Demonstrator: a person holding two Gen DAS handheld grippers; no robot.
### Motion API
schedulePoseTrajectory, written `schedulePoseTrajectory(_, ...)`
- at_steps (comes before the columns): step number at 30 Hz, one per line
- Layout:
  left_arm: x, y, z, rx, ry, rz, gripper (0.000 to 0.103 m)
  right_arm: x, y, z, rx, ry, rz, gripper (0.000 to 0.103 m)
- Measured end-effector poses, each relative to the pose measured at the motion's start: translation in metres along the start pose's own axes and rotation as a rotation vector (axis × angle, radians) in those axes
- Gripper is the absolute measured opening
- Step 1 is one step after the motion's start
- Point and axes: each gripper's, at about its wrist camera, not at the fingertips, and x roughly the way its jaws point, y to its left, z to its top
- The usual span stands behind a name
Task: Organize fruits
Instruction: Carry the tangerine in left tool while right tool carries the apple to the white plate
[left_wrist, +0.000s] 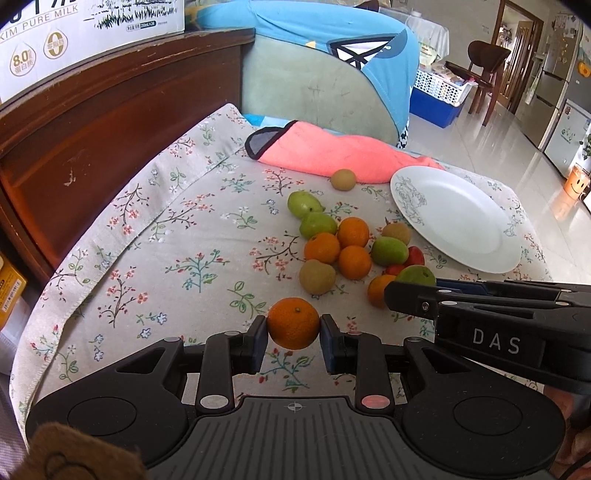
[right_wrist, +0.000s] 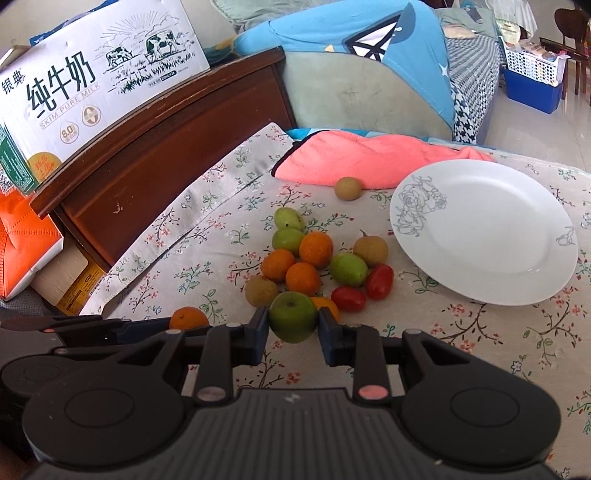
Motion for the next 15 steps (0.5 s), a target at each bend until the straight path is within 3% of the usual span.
schedulePoseTrajectory(15, -0.002, -0.021, 0.032, -0.021, -0.06, -0.017, 0.027, -0.028, -0.026, 0.023, 0.055, -0.076, -0.058, 0.029)
